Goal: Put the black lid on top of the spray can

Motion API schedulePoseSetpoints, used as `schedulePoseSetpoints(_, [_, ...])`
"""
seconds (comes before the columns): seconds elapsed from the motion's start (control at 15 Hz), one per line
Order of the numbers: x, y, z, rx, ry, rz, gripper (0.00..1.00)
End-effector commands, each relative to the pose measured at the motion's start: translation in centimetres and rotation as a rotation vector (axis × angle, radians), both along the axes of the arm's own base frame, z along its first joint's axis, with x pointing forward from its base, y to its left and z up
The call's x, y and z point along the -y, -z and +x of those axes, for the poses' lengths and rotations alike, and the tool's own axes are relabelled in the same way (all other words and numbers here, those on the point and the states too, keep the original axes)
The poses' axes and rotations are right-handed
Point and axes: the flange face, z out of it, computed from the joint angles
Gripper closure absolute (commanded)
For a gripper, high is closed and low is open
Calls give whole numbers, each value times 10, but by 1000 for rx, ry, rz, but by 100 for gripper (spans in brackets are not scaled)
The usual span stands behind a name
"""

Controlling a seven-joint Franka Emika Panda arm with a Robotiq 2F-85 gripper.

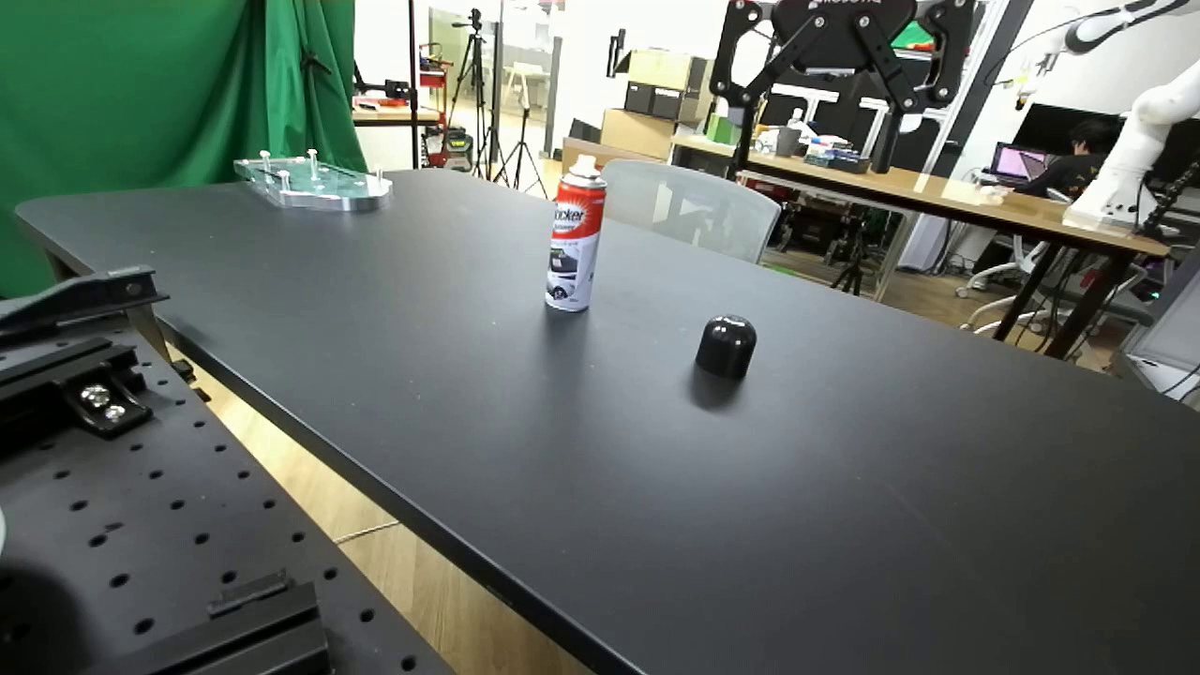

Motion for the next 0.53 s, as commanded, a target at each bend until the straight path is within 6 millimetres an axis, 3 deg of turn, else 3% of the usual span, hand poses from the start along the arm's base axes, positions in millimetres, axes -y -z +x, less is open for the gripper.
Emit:
schedulePoseSetpoints(0.0, [-5,12,9,4,66,-6,0])
schedulePoseSetpoints(0.47, [-6,61,39,44,198,-12,0])
